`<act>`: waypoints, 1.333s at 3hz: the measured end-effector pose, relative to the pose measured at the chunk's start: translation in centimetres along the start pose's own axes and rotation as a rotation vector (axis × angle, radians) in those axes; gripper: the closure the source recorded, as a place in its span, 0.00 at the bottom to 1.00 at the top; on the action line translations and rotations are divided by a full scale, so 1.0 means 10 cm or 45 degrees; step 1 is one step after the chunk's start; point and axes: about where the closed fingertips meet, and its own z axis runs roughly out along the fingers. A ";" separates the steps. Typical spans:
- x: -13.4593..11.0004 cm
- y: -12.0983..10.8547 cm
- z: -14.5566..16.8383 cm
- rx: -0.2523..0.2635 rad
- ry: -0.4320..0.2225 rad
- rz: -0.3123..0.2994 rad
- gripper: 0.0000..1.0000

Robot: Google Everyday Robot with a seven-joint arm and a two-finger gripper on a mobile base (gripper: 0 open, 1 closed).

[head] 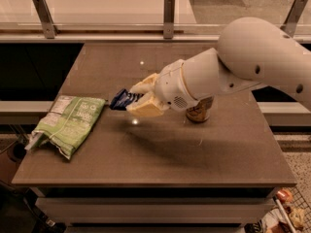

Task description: Move rxbar blueberry near green jalapeno chip bag

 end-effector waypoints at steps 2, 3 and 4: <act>-0.04 0.09 0.31 -0.164 -0.084 -0.018 1.00; -0.09 0.12 0.38 -0.216 -0.106 -0.040 1.00; -0.10 0.13 0.38 -0.217 -0.105 -0.042 0.81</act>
Offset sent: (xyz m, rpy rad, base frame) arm -0.0004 0.0389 -0.0269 0.1000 0.1003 0.1964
